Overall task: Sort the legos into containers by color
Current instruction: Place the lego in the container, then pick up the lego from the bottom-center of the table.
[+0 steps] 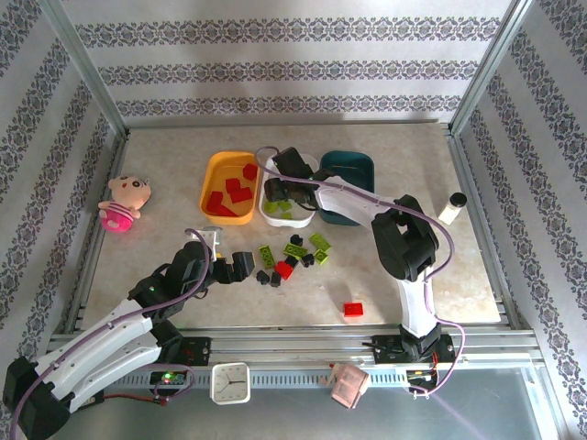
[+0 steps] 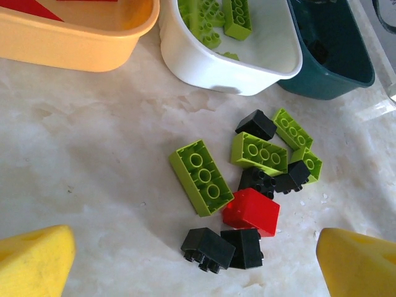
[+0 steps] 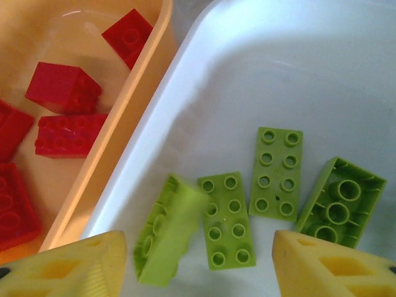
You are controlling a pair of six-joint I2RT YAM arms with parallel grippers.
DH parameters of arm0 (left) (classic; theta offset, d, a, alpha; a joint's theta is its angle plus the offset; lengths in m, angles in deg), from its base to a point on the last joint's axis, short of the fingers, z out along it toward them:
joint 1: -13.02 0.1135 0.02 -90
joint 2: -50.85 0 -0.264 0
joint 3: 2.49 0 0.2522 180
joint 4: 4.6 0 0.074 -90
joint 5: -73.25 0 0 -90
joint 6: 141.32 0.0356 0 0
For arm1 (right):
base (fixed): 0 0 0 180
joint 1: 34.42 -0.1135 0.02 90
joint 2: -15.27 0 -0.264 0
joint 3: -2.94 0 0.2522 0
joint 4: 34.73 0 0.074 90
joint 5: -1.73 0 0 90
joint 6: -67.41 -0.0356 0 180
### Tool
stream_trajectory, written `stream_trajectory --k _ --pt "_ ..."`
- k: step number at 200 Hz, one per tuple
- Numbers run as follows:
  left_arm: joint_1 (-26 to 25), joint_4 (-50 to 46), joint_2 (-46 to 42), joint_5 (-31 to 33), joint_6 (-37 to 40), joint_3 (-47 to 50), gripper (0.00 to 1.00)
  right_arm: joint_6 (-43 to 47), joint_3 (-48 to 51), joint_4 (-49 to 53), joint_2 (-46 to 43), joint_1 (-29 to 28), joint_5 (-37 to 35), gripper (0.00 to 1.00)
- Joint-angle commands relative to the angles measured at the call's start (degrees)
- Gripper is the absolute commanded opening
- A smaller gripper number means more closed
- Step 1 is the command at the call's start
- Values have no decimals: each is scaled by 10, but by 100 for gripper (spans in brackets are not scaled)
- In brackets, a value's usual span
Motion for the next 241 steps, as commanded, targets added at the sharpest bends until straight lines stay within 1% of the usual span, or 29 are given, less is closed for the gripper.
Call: stream_trajectory --k 1,31,53,72,93,115,129,147,164,180,208,241 --pt "-1 -3 6 -26 14 -10 100 -2 15 -3 -63 6 -2 66" --pt "-6 21 70 -81 35 -35 100 -11 94 -12 -146 8 3 69" --pt "-19 34 110 -82 42 -49 100 -21 179 -2 -235 8 8 70" --pt "-20 47 117 -79 41 -49 100 -30 268 13 -318 6 12 71" --pt "-20 58 106 -70 40 -40 100 -45 361 52 -415 -4 19 71" --pt "-20 59 94 -61 40 -32 100 -74 438 122 -512 -19 20 71" --pt "-20 58 90 -55 38 -26 100 -97 471 168 -563 -36 22 71" --pt "-20 60 84 -52 35 -19 100 -132 498 230 -608 -61 23 71" --pt "-20 62 80 -49 33 -13 100 -168 518 276 -633 -87 37 71" --pt "-20 65 76 -48 30 -9 100 -198 530 305 -633 -111 57 71" --pt "-20 66 68 -46 25 0 100 -234 535 345 -606 -152 84 72" --pt "-20 69 56 -42 19 15 100 -255 545 353 -560 -185 97 73"
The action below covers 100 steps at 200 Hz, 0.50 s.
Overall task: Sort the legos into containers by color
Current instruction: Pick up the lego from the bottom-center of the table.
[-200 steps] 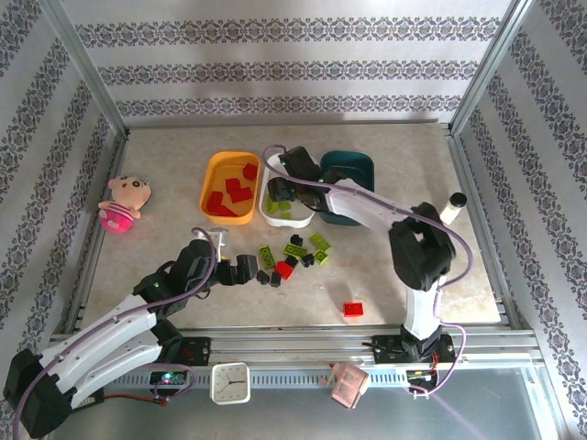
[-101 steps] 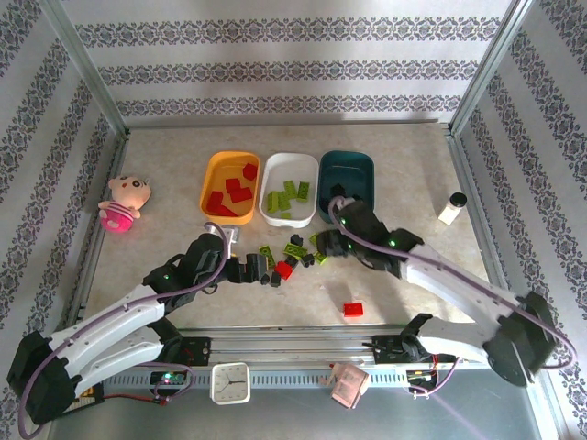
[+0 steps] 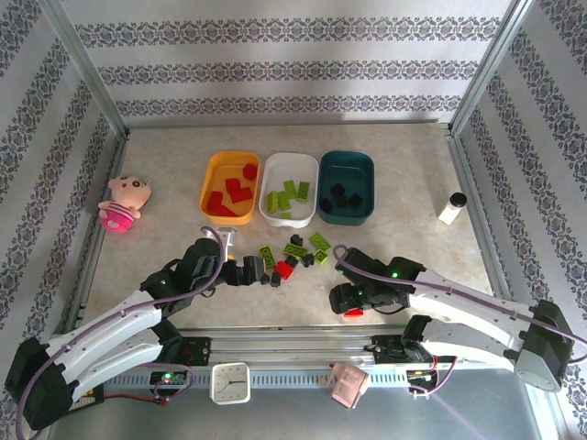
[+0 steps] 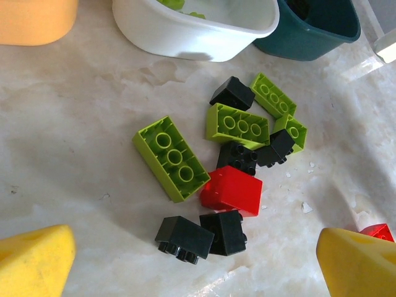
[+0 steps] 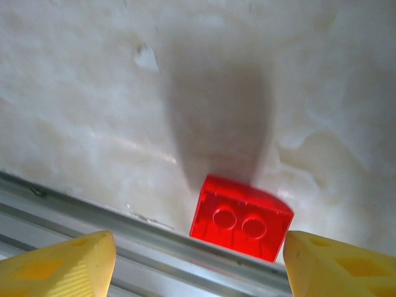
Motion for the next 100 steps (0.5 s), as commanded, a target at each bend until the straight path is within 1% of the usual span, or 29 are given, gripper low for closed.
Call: stream_trajectory --k 1,19,46,59,100 --pt "-7 19 -12 13 -10 15 100 -38 12 33 27 -17 21 73" --pt "-7 18 -17 13 -12 20 100 -42 19 20 49 -18 21 75" --pt "-7 8 -25 16 -10 21 100 -42 20 -5 79 -17 -9 78" --pt "-7 5 -29 17 -9 19 100 -32 19 -16 98 -10 -11 78" --pt "-7 -6 -37 23 -4 13 100 -4 27 -62 157 18 8 71"
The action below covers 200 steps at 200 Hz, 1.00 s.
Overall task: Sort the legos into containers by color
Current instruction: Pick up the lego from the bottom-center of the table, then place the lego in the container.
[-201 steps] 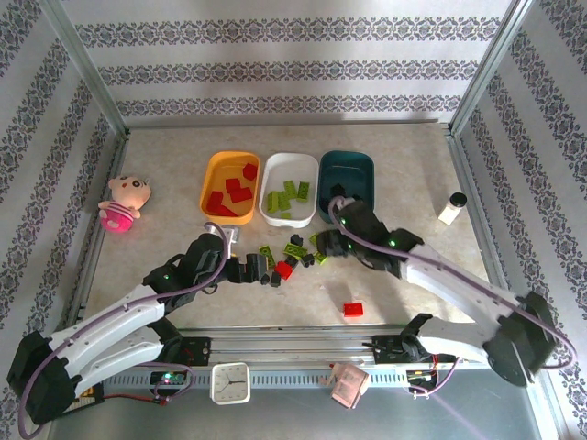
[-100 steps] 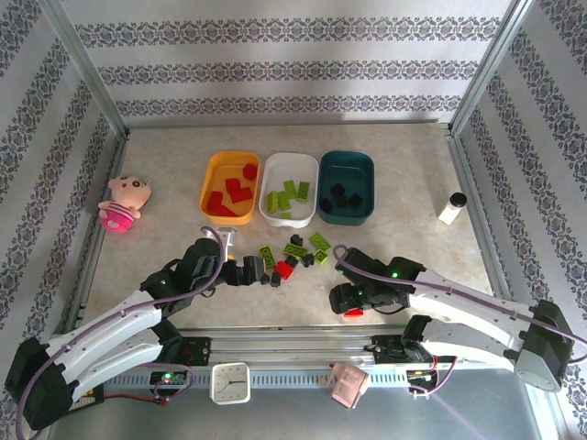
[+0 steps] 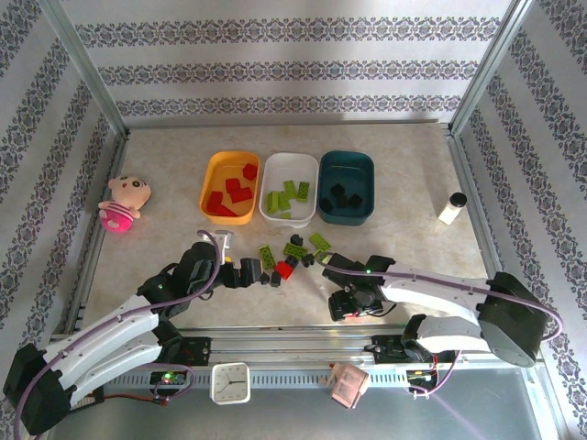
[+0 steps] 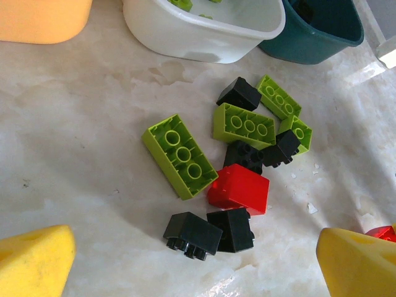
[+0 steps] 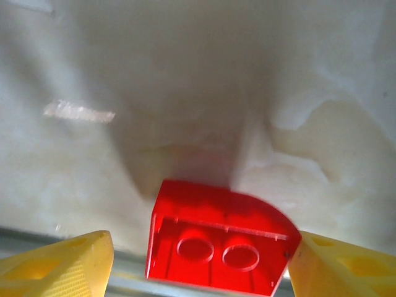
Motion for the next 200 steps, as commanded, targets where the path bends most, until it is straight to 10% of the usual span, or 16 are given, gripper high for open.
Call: stream_trajectory --k 1,123,200 --pt "-7 -6 -9 12 0 -5 100 17 11 -29 24 13 2 70" --pt "-7 -114 -82 83 4 -37 100 123 -191 -37 40 36 4 36" --pt "-7 -193 -176 109 -24 -34 100 259 -553 -252 348 78 -4 36"
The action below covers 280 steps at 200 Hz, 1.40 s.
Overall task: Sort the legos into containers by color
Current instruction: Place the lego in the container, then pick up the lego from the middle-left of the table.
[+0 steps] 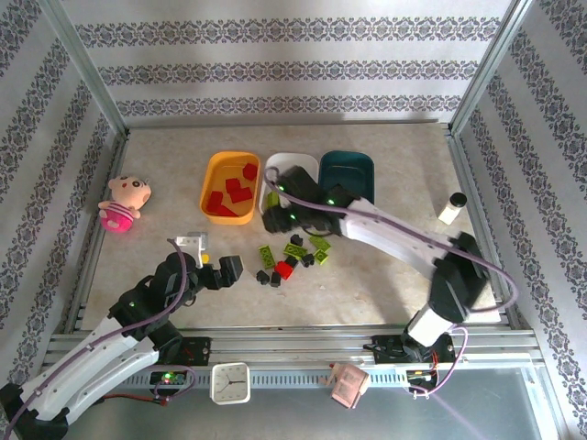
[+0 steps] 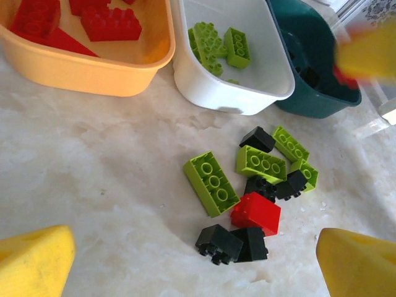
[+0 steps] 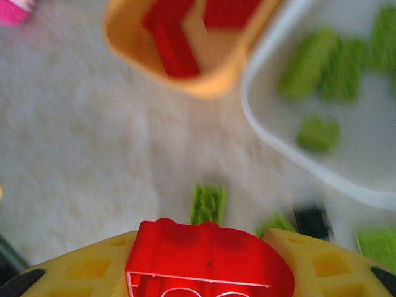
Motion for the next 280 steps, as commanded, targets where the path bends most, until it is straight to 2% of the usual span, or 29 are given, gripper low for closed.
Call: stream_trajectory --k 1,40,70,83,105,128,153,196,223,247,262,280 --pt "-7 -49 -7 12 -13 -15 100 59 -94 -79 97 10 -13 36" --pt "-7 -52 -9 -4 -19 -4 100 43 -291 -80 277 29 20 36" --pt "-6 -48 -10 -7 -19 0 100 38 -399 -50 371 31 24 38" --pt "-7 -45 -10 -9 -19 2 100 35 -423 -47 396 31 31 44" --pt "-7 -42 -9 -13 -17 3 100 30 -438 -53 413 31 30 65" --pt "-7 -36 -1 -28 -7 0 100 29 -424 -69 392 32 24 70" --pt "-7 -18 40 -50 8 -7 95 21 -337 -122 318 38 18 71" --pt "-23 76 202 -101 28 -21 89 -19 -83 -247 148 58 34 71" --pt "-49 138 300 -105 41 -40 85 -16 40 -273 61 65 26 71" --pt "-65 148 380 -95 48 -68 82 -21 130 -291 -7 75 27 71" --pt "-68 149 409 -87 42 -75 76 -25 180 -304 -43 80 29 71" --pt "-68 169 424 -84 25 -66 74 -24 221 -308 -77 82 33 71"
